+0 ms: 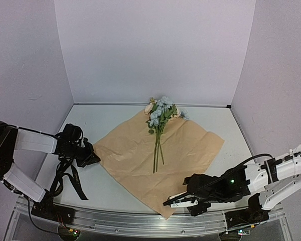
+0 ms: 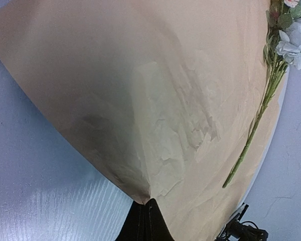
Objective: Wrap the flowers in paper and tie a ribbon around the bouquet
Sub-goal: Pick up the left corner of the flattened wrapping paper at the center of the board, then pick up the bottom corner of the flattened wrapping paper from the center of the board.
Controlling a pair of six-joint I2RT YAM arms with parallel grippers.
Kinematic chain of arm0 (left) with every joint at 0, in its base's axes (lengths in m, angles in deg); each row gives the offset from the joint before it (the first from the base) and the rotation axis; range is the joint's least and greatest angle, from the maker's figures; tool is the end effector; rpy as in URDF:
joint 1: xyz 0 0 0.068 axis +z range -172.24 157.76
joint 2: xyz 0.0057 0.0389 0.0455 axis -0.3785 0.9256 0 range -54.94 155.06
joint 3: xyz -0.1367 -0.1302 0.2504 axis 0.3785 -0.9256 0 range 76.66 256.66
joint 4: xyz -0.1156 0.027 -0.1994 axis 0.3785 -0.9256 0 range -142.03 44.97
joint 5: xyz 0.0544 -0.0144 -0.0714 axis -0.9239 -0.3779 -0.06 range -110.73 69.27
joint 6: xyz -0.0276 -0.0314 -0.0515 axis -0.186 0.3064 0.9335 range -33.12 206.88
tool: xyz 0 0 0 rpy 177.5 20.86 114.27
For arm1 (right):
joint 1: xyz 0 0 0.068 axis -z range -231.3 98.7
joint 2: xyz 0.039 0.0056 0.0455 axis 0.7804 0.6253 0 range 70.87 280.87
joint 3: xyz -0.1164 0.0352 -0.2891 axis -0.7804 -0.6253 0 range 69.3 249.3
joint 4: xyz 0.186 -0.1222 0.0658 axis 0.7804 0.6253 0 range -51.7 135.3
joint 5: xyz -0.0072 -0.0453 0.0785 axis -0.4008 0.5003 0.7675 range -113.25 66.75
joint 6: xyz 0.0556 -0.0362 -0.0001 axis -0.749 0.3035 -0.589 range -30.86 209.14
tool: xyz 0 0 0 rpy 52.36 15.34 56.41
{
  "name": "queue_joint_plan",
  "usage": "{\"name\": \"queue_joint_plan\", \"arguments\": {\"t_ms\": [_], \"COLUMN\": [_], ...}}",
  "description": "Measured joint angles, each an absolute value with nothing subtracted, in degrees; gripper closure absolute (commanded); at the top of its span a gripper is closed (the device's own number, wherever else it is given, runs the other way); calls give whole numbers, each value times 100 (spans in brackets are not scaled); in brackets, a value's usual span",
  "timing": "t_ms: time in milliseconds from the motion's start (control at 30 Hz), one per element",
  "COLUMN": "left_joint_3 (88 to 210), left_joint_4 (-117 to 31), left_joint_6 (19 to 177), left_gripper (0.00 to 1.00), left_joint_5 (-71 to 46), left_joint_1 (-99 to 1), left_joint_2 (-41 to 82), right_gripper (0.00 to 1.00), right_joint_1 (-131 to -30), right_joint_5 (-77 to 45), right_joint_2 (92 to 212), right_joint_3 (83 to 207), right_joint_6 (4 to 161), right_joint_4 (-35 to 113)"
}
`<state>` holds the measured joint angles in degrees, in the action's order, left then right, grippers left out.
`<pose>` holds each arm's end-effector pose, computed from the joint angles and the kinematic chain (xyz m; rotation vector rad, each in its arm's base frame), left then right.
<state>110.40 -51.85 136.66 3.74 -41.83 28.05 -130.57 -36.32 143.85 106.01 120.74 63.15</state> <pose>0.2144 -0.0995 0.1937 -0.5370 2.6854 -0.9619 0.0487 0.1927 0.2186 -2.0905 1.5330 -0.0019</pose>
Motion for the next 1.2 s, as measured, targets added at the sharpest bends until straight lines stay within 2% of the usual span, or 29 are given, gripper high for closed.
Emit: {"name": "queue_joint_plan", "arguments": {"t_ms": [300, 400, 467, 1000, 1033, 1200], "left_joint_3": [11084, 11125, 11139, 11233, 11241, 11310], "left_joint_4": [-5348, -5410, -5445, -5729, -5755, -5972], "left_joint_6": [13470, 13424, 13370, 13116, 13088, 12963], "left_gripper": [100, 100, 100, 100, 99, 91], "left_joint_5": [839, 904, 918, 906, 905, 778], "left_joint_1": [-3873, -3839, -3829, -3775, -3775, -3776], "left_joint_2": [3016, 3069, 3074, 3130, 3128, 3066], "right_gripper": [2, 5, 12, 95, 99, 100], "right_joint_1": [-13776, -13841, -13852, -13882, -13882, -13882], "right_joint_5": [-4389, -4594, -4717, -4999, -4996, -4796], "right_joint_2": [15247, 15387, 15452, 15608, 15611, 15618], "right_joint_3": [10754, 10802, 10864, 11313, 11353, 11778], "right_joint_6": [12372, 12385, 12378, 12106, 12063, 11749], "right_joint_4": [5353, 5169, 5110, 5283, 5347, 5962]}}
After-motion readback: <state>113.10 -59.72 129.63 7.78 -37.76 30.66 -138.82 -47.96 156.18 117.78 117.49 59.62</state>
